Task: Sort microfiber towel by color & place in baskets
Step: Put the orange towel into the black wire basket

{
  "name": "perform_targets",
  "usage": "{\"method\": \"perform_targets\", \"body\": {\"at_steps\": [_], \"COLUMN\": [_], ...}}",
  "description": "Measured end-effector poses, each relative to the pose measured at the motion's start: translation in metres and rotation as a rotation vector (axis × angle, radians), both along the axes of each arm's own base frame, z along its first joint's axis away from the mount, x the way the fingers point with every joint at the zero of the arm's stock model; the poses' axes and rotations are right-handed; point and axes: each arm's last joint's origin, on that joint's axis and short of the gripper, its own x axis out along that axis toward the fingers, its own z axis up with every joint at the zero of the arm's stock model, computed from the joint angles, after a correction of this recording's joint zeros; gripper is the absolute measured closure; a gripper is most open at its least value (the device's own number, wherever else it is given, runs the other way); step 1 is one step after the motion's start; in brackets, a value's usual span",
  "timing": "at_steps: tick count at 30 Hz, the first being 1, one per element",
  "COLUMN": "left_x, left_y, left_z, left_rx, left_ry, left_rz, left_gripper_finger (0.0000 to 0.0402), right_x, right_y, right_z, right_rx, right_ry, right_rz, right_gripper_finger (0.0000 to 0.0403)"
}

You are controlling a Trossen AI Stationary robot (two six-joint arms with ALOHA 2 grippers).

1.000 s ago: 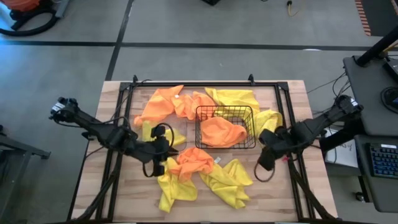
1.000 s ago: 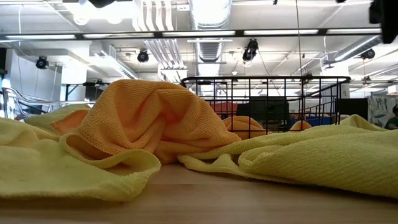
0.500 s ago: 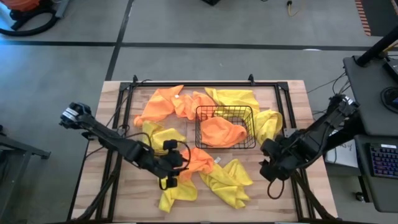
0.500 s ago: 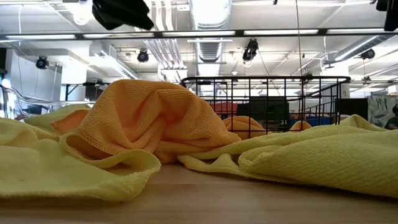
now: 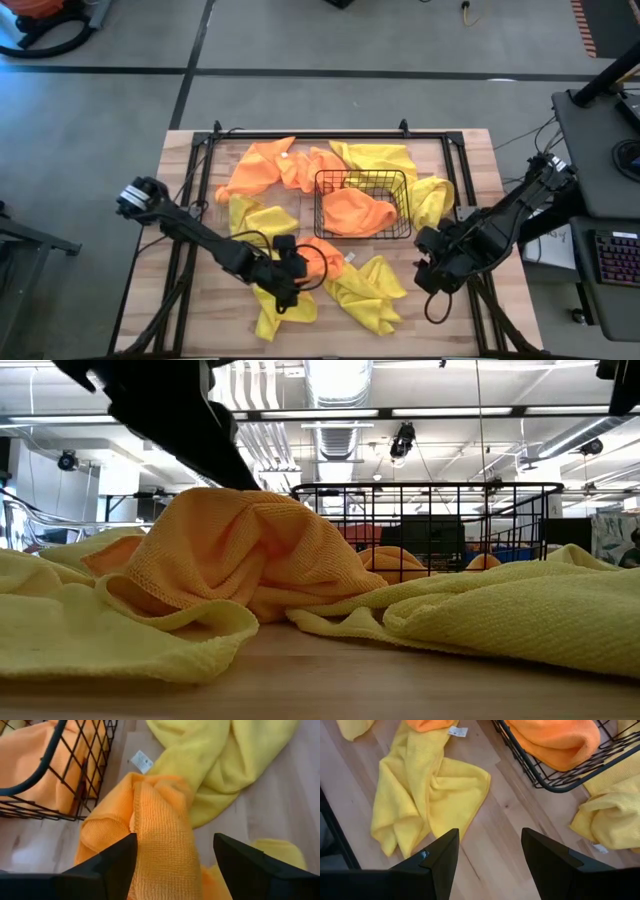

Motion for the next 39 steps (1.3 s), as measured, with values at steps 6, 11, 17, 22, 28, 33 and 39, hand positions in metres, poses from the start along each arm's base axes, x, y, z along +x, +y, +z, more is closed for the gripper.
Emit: {"method": "perform_targets", "body": {"at_steps": [6, 11, 17, 22, 28, 33, 39], "left_x": [0.001, 0.002, 0.002, 0.001, 0.001, -0.004, -0.014], "left_y": [0.001, 0.002, 0.002, 0.003, 0.000, 0.003, 0.010], "left_z": [-0.007, -0.012, -0.012, -0.006, 0.029, 0.075, 0.136], "left_rx": [0.025, 0.025, 0.025, 0.015, -0.034, -0.008, 0.037], "left_ry": [0.011, 0.031, 0.029, 0.018, -0.044, -0.133, -0.271], "left_rz": [0.044, 0.061, 0.061, 0.052, -0.060, -0.141, -0.219], "left_gripper_finger": [0.0190, 0.0241, 0.0336, 0.0393, 0.0399, 0.0401, 0.0401], "right_x": [0.001, 0.002, 0.004, 0.009, 0.017, 0.019, 0.019], "right_y": [0.001, 0.001, 0.002, 0.005, 0.009, 0.009, 0.009], "right_z": [0.000, 0.000, 0.002, 0.004, 0.009, 0.010, 0.011], "right_rx": [-0.001, -0.014, -0.033, -0.055, -0.127, -0.178, -0.214], "right_ry": [-0.017, -0.028, -0.064, -0.125, -0.237, -0.265, -0.278], "right_rz": [0.006, 0.009, 0.042, 0.125, 0.229, 0.260, 0.261], "right_gripper_finger": [0.0193, 0.0193, 0.0193, 0.0193, 0.0193, 0.0193, 0.0193]}}
